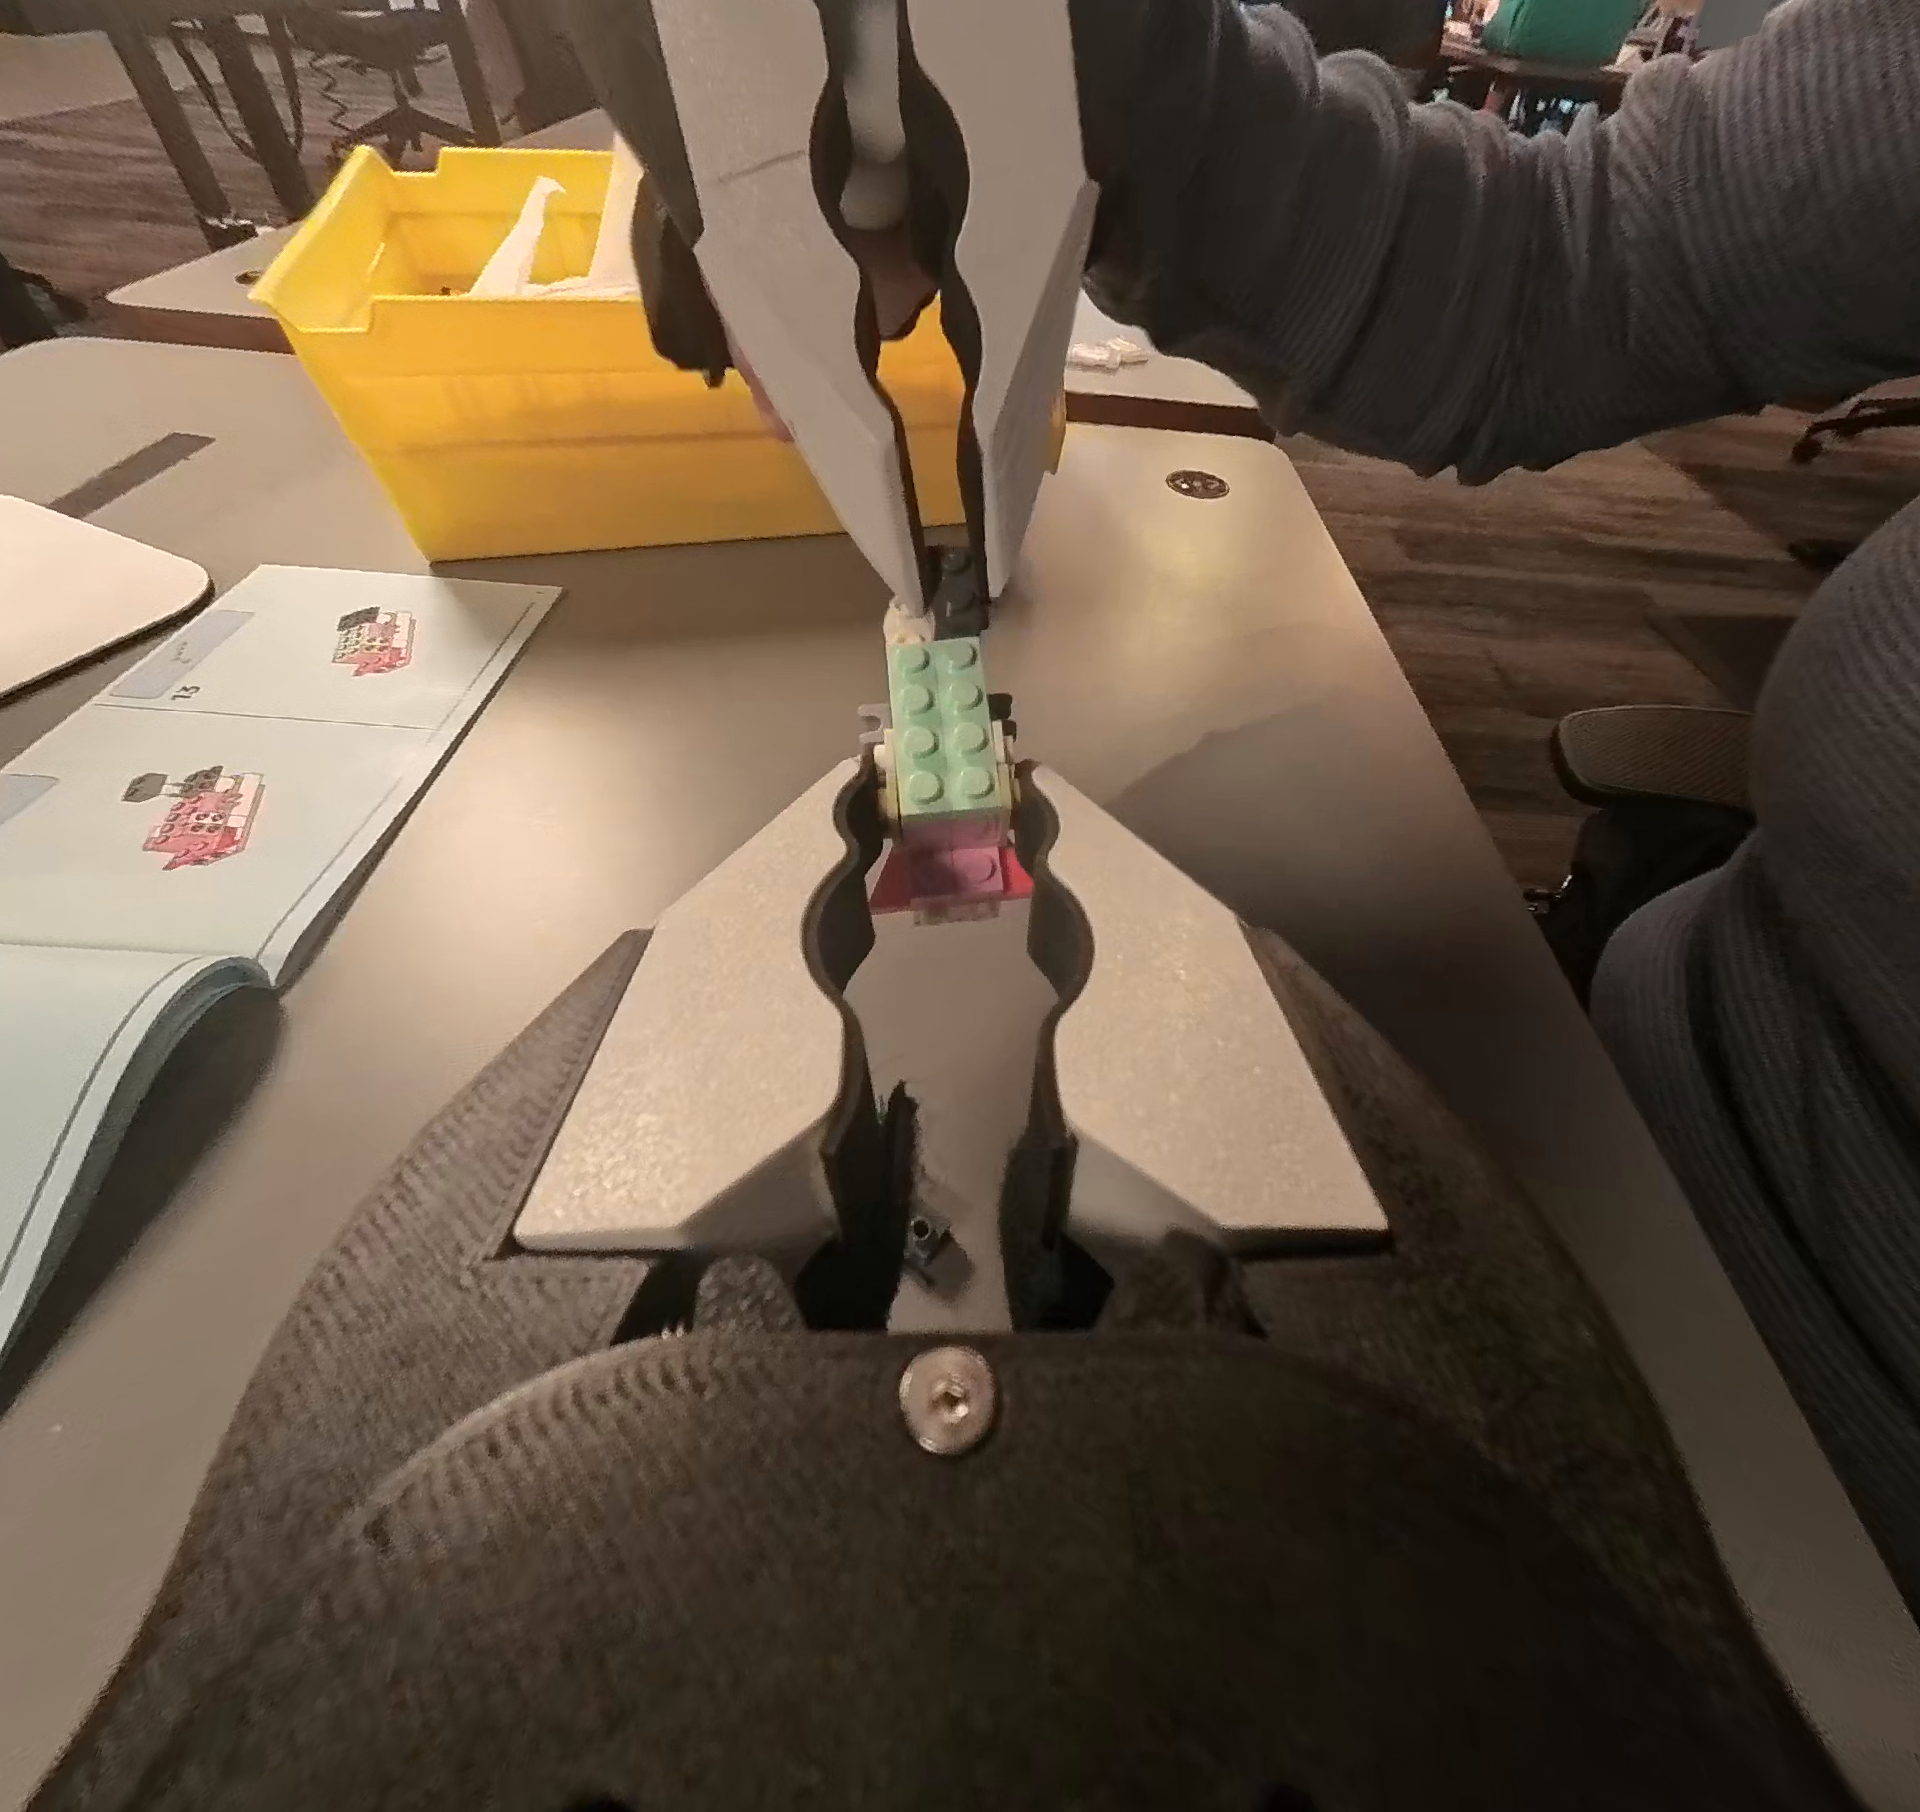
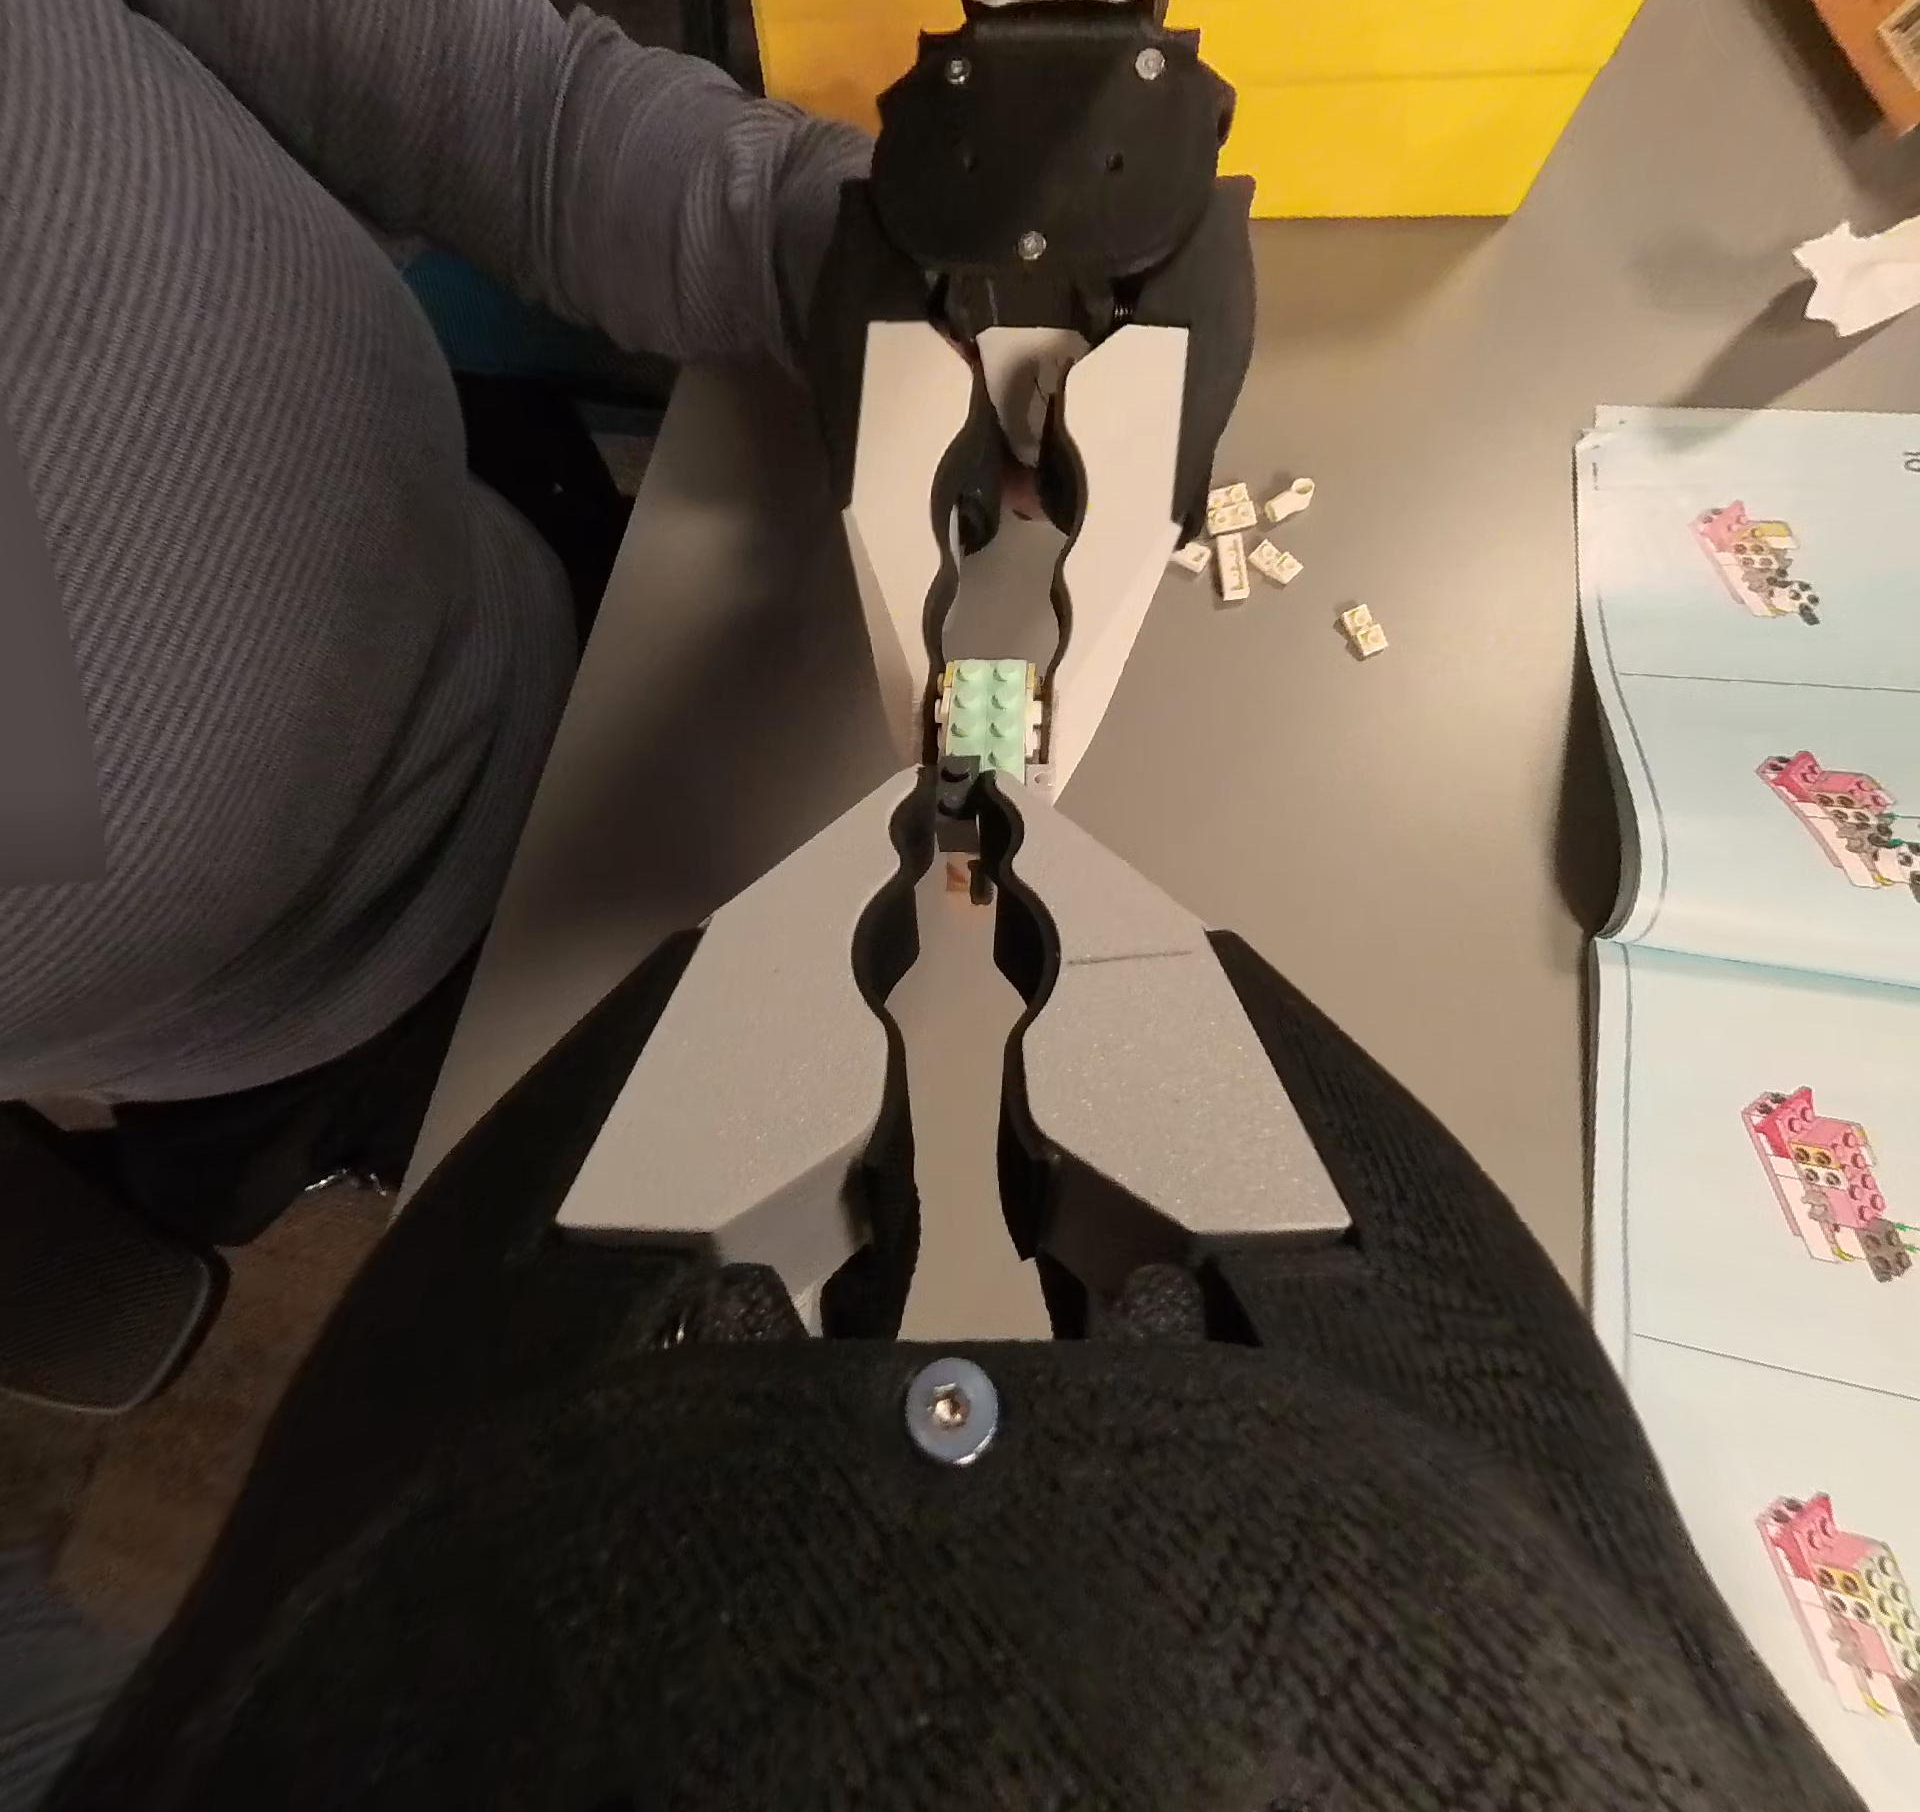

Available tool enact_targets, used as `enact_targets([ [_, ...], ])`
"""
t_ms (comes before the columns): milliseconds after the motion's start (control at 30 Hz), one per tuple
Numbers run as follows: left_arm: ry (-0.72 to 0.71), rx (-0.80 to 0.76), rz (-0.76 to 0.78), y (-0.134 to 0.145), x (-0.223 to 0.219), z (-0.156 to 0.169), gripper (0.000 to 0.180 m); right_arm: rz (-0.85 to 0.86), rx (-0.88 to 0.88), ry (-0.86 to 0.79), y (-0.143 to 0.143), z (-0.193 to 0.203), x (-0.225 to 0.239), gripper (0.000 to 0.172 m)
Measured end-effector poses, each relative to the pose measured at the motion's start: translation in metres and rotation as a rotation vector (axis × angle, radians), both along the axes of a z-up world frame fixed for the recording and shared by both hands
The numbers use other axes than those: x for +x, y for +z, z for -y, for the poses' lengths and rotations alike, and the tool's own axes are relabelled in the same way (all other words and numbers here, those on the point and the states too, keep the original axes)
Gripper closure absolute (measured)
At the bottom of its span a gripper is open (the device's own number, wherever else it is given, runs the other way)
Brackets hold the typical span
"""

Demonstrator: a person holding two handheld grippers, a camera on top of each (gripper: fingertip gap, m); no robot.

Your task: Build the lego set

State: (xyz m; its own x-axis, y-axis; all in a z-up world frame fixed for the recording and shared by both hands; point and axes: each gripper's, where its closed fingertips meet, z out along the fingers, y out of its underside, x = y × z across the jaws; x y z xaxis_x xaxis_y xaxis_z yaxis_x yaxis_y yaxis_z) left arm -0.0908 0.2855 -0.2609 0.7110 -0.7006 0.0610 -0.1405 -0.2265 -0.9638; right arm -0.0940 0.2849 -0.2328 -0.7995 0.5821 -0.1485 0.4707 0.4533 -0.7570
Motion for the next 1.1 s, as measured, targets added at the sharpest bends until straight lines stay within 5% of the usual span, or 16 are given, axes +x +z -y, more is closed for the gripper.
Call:
enact_targets([
  [367, -0.045, 0.001, 0.072, 0.009, 0.008, 0.005, 0.157, 0.0, -0.062, 0.038, 0.009, 0.006, 0.007, 0.166],
  [667, 0.017, 0.03, 0.075, 0.017, -0.002, 0.002, 0.157, 0.041, -0.157, -0.093, 0.016, 0.001, -0.007, 0.165],
  [1100, -0.015, 0.015, 0.086, 0.013, 0.005, 0.003, 0.157, -0.075, -0.042, 0.048, 0.012, 0.004, 0.004, 0.165],
])
